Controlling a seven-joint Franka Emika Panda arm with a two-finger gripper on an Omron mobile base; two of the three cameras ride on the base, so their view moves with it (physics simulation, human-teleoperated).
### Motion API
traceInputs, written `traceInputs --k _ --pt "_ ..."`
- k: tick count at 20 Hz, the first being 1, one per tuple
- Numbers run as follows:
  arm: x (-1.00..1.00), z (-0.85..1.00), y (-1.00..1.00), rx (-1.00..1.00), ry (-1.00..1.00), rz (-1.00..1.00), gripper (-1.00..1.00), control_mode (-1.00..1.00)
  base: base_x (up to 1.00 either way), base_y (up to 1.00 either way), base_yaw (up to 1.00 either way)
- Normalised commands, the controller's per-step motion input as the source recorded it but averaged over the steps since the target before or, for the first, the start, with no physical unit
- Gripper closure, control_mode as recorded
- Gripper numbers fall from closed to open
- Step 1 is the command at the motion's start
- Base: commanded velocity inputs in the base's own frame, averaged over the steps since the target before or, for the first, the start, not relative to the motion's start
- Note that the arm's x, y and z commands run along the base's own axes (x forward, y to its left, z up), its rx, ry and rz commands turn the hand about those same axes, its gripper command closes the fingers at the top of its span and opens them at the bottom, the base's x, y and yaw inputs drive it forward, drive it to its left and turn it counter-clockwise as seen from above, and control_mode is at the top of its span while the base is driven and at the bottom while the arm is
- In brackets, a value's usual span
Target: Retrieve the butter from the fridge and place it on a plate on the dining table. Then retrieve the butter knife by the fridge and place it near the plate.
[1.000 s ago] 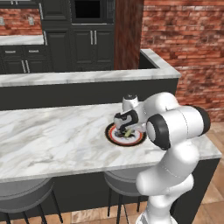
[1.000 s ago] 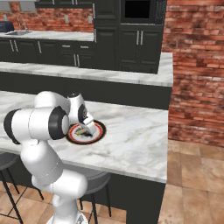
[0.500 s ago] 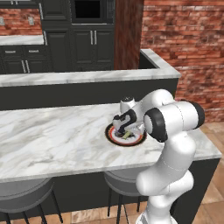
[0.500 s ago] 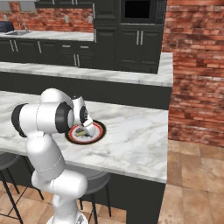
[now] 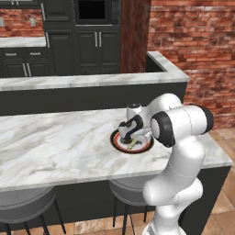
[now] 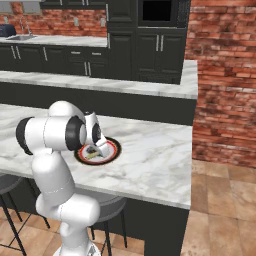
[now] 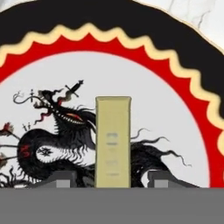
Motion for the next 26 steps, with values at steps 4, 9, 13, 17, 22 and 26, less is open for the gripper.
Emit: traceInputs --k 4,9,13,17,22,26 --pt "0.0 -0.01 0.0 0.0 0.0 0.0 -1.0 -1.0 0.0 0.0 0.0" --pt "-0.09 0.46 -0.04 0.07 0.02 0.02 -1.0 -1.0 0.0 0.0 0.0" --pt "-0.27 1.0 -0.26 0.22 0.02 0.06 -1.0 -1.0 0.0 0.0 0.0" --pt "0.01 1.0 -0.48 0.23 0.19 0.13 -1.0 -1.0 0.0 0.0 0.0" --pt "-0.12 0.98 -0.32 -0.03 0.02 0.46 -1.0 -1.0 0.0 0.0 0.0" --pt "-0.81 0.39 -0.1 -0.17 0.0 0.47 -1.0 -1.0 0.0 0.0 0.0"
